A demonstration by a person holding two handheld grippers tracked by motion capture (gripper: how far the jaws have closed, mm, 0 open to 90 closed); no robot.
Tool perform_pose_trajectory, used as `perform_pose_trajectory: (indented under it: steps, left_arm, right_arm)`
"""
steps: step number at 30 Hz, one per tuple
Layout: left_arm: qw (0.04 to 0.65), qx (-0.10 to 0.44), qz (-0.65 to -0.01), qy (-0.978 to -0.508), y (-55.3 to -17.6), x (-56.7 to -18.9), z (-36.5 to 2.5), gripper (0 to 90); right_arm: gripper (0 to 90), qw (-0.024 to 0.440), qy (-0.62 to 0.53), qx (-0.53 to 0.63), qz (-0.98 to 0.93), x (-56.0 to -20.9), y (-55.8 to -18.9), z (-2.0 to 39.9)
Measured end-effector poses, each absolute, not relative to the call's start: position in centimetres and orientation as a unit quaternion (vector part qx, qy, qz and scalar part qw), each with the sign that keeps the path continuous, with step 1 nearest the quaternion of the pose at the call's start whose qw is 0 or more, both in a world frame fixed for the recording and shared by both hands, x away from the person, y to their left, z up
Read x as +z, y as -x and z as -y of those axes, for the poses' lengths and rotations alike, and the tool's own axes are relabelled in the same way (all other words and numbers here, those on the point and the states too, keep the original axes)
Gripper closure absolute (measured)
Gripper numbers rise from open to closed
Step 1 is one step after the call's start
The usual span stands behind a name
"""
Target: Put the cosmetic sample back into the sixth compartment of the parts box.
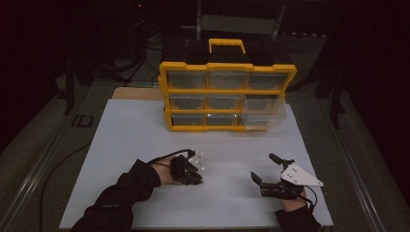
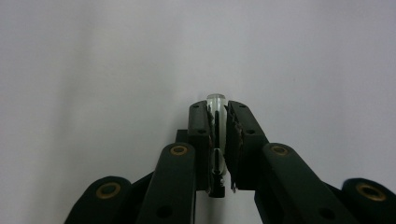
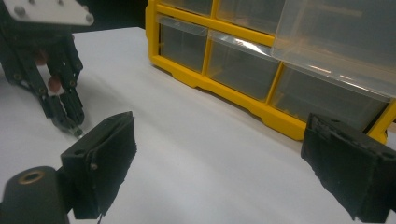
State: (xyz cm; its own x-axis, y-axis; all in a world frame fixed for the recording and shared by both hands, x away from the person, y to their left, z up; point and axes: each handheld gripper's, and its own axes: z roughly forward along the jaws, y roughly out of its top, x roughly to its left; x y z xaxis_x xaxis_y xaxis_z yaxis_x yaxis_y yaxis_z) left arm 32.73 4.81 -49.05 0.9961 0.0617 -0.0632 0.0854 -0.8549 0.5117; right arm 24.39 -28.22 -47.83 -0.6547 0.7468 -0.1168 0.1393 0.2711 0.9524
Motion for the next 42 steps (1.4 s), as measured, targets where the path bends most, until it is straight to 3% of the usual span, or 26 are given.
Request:
perform_pose_trajectory:
  steps: [30,42]
  left_arm:
    - [0.281,-0.032,-0.013,-0.959,-34.7,-40.0,-3.5,82.0]
    - [0.292,-0.01,0.01,-0.956,-35.6,-36.3,-1.9,82.0]
  right_arm:
    - [10.2,0.288,-0.299,0.526,-0.742,-47.9,-24.5,28.2]
    - [10.2,0.29,-0.298,0.524,-0.743,-47.9,-24.5,28.2]
